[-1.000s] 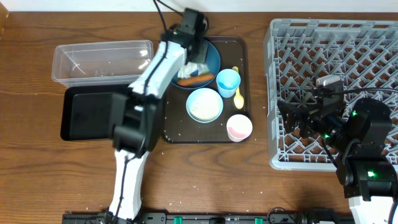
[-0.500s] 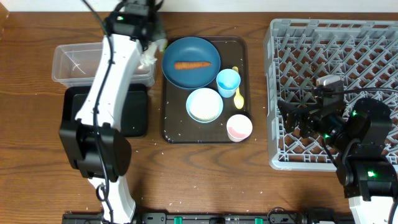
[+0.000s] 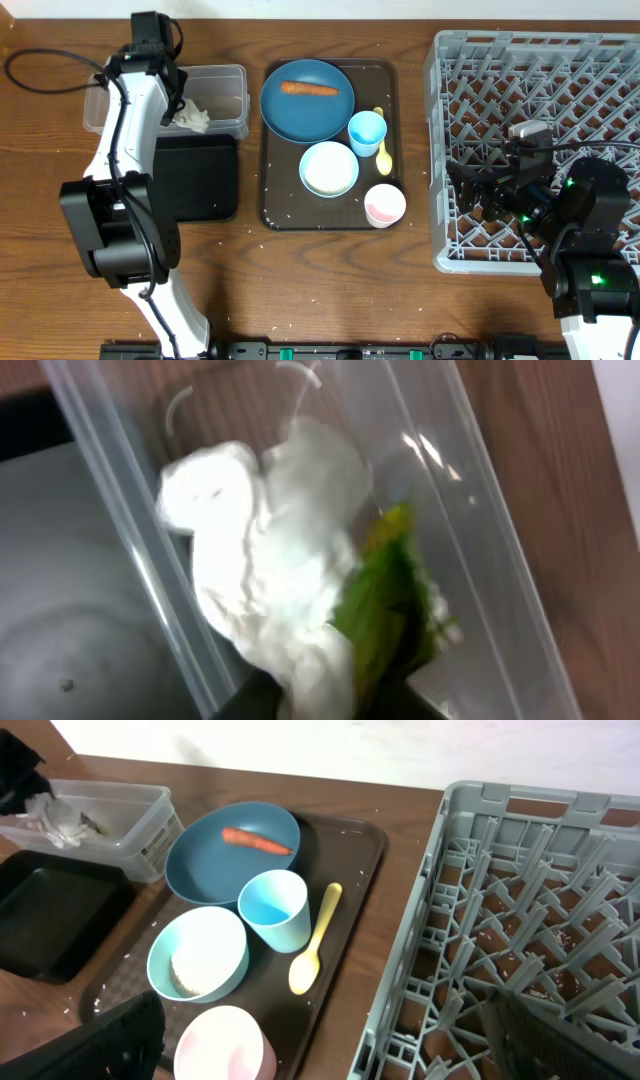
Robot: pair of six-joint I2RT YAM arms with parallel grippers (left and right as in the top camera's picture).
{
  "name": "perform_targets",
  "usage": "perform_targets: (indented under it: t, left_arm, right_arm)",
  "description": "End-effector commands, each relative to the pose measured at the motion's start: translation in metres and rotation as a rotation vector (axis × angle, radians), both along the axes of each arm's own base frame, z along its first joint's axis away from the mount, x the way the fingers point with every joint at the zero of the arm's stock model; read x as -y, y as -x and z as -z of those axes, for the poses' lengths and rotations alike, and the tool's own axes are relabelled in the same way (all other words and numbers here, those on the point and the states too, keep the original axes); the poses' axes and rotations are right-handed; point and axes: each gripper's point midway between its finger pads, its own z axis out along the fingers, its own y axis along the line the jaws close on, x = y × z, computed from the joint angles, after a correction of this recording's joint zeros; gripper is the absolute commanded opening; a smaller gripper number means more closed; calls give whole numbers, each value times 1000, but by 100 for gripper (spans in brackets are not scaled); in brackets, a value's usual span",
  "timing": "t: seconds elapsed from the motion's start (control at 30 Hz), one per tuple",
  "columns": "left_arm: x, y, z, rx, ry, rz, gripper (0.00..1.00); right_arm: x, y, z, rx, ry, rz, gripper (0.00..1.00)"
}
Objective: Sort waste into correct bins and load items into the dishwasher rack
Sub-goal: 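Carry tissue and wrapper with left gripper into clear plastic bin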
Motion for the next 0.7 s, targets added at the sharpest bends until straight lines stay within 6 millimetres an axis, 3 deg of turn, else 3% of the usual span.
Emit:
perform_targets:
  t: [0.0,0.1,0.13,0.27,0.4,0.47,0.57,0.67]
  left_arm:
    - [0,-3,3,28,6,-61,43]
    - [0,-6,1,41,6,-59,76]
    - [1,-7,1,43,6,-50,81]
    - [13,-19,-9,54,16,112,86]
    - [29,-27,-38,100,10,243,87]
    - [47,-33,-61,142,-13,391,87]
    - [105,-46,-94,243,-42,769,88]
    - [152,-45,-109,274,-105,935,91]
  right_arm:
    - [3,-2,-10,30,11,8,99]
    - [3,-2,-10,30,11,8,99]
    - [3,-2,-10,29,11,8,99]
    - [3,-2,-10,30,11,8,99]
    - [3,-2,-10,30,11,8,99]
    - [3,-2,-10,30,11,8,99]
    - [3,-2,-11,30,11,8,99]
    - [3,-2,-11,33,11,8,99]
